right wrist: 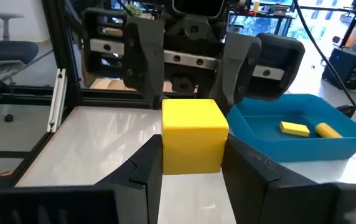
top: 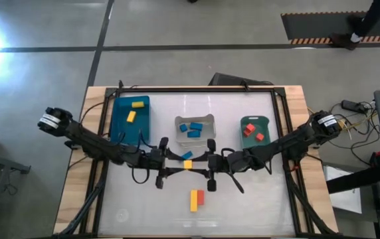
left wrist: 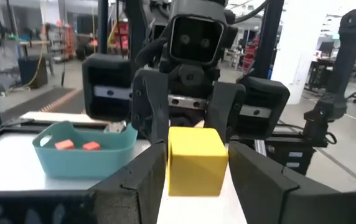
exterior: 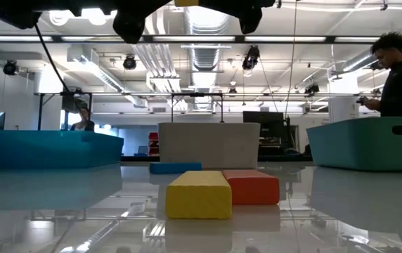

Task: Sort & place blocks by color
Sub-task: Put the yellow block into the blue bin

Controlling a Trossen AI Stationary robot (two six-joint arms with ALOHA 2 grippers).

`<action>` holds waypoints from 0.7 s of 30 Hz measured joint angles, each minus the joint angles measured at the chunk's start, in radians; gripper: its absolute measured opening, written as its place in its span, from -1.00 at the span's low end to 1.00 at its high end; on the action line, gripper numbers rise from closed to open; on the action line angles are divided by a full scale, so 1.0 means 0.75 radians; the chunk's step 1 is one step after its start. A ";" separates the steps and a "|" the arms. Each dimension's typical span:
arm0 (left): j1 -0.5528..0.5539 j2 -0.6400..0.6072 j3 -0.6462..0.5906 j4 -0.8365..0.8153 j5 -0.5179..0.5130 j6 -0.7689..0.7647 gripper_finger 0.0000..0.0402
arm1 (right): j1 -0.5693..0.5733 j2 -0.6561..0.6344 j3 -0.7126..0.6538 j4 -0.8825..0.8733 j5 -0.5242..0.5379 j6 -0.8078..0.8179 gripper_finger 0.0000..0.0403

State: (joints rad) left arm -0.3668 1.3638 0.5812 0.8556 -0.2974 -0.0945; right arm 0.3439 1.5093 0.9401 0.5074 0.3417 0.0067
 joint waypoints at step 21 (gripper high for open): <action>0.001 0.143 0.019 0.206 -0.018 0.110 -0.40 | 0.001 0.000 -0.002 -0.001 0.007 0.005 -0.39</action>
State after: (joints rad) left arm -0.3660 1.4712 0.5957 1.0100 -0.3107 -0.0118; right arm 0.3443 1.5093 0.9390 0.5068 0.3470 0.0104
